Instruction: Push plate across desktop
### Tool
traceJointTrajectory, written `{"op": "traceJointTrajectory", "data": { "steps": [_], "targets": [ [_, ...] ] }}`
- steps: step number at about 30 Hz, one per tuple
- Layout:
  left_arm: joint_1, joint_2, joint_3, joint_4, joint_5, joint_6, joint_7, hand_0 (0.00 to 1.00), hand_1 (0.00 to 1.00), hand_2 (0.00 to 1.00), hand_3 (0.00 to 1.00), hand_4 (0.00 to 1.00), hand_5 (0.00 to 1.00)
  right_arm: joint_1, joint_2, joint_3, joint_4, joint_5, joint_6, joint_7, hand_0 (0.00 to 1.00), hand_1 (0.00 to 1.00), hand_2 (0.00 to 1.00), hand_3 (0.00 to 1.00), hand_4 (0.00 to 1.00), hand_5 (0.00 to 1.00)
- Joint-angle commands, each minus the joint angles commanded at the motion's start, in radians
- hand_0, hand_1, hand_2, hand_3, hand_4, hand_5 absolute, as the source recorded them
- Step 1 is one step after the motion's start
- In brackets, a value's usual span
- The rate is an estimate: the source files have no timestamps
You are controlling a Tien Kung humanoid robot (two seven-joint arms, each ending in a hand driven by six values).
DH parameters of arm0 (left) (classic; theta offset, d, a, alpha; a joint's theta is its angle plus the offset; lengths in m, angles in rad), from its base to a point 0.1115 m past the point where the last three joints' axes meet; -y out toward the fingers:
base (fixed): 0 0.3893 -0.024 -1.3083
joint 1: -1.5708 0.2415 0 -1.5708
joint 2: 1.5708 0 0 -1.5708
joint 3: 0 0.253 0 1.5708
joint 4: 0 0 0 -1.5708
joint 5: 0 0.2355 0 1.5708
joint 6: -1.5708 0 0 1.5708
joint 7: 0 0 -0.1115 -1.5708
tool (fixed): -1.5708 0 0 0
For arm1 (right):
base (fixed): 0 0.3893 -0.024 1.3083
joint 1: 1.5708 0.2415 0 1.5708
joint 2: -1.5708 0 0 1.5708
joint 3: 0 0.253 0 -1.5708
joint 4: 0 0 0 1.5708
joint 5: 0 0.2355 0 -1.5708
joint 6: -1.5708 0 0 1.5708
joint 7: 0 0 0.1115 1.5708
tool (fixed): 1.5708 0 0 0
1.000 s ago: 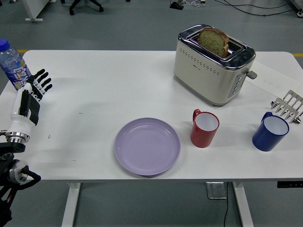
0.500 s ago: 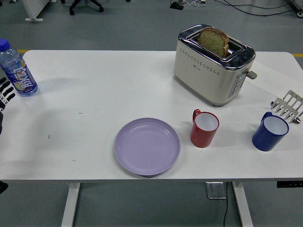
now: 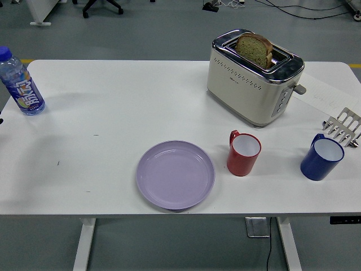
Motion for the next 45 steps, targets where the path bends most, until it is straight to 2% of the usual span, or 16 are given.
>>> {"op": "traceJointTrajectory", "data": {
  "steps": [12, 17, 32, 36, 45],
  "targets": [
    [0.017, -0.006, -0.016, -0.011, 0.0, 0.011, -0.005, 0.843, 0.872, 0.895, 0.902, 0.496, 0.998, 0.003, -0.004, -0.012, 0.0, 0.012, 0.0, 0.002, 0.605, 0.547, 0.65, 0.615, 0.14, 0.351],
    [0.041, -0.021, -0.019, -0.036, 0.003, 0.019, -0.011, 0.845, 0.873, 0.89, 0.9, 0.492, 0.998, 0.003, -0.005, -0.012, 0.0, 0.006, 0.001, 0.002, 0.604, 0.547, 0.651, 0.615, 0.141, 0.352],
    [0.097, -0.034, -0.006, -0.106, 0.01, 0.03, -0.022, 0.849, 0.877, 0.896, 0.899, 0.492, 0.998, 0.011, -0.009, -0.004, 0.0, -0.003, 0.0, 0.004, 0.604, 0.547, 0.651, 0.616, 0.14, 0.35],
    [0.107, -0.044, -0.005, -0.119, 0.015, 0.025, -0.02, 0.841, 0.868, 0.879, 0.864, 0.491, 0.998, 0.012, -0.011, 0.004, 0.0, -0.01, -0.002, 0.004, 0.605, 0.547, 0.651, 0.616, 0.141, 0.351],
    [0.175, -0.09, -0.002, -0.205, 0.038, 0.017, -0.008, 0.839, 0.868, 0.877, 0.854, 0.488, 0.998, 0.015, -0.023, -0.012, 0.0, 0.021, -0.01, 0.01, 0.604, 0.547, 0.651, 0.616, 0.141, 0.352]
  ]
}}
